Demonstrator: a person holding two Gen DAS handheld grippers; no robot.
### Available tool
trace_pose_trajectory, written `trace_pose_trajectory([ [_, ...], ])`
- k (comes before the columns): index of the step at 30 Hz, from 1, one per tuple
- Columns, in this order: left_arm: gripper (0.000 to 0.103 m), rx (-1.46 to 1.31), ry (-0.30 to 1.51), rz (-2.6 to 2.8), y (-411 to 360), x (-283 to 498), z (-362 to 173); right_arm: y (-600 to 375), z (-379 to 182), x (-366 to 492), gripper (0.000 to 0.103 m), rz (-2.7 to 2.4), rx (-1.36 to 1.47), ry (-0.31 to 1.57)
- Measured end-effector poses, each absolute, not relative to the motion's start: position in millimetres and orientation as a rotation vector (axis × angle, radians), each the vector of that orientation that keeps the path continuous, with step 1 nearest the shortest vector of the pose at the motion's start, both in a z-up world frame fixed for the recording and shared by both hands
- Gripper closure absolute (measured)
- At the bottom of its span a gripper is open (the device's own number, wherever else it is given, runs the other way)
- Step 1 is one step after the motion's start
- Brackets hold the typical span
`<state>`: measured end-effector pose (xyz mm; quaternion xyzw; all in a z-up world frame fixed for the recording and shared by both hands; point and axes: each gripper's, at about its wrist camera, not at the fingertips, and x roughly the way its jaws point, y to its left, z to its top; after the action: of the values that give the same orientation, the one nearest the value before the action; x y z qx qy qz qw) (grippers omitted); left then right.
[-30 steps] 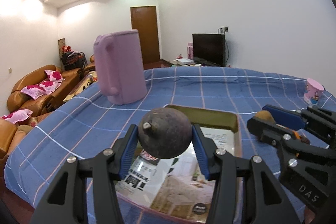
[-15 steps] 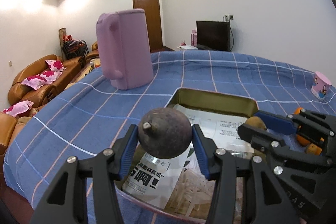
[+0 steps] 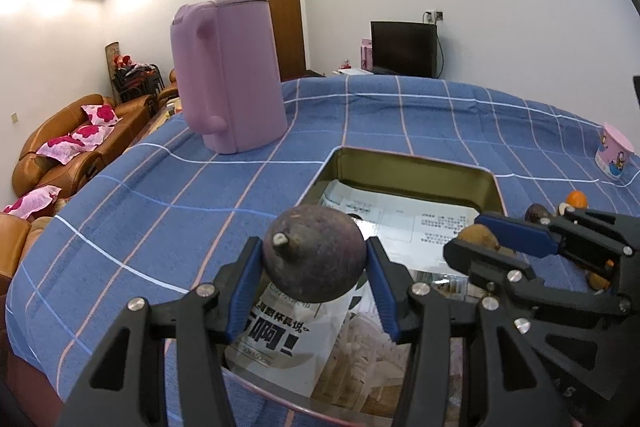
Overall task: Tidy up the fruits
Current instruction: 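Lower and release the mangosteen into the tin with the left gripper while the right releases the kiwi, then move the left gripper to an orange and grasp it while the right gripper approaches the striped cake roll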
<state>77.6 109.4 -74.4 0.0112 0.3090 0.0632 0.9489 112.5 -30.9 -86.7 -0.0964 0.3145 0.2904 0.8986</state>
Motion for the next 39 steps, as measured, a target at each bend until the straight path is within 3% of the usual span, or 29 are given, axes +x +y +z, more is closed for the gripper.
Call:
trace_pose_trajectory([
  [7,0.049,0.010,0.624,0.142,112,75,-75,-28,-88,114,0.072,0.603,-0.213,0.662],
  [11,0.048,-0.023,0.619,0.132,117,70,-74,-30,-87,112,0.063,0.594,-0.210,0.648],
  [15,0.033,-0.008,0.564,0.156,114,56,-64,-39,-83,106,0.051,0.574,-0.191,0.618],
  [20,0.012,-0.035,0.500,0.113,103,38,-46,-62,-78,92,0.050,0.517,-0.172,0.601],
  [31,0.009,0.023,0.487,-0.021,38,25,-43,-160,-63,28,0.050,0.279,-0.143,0.514],
  [39,0.009,0.060,0.538,-0.084,-1,22,-55,-220,-85,14,0.050,0.101,-0.099,0.590],
])
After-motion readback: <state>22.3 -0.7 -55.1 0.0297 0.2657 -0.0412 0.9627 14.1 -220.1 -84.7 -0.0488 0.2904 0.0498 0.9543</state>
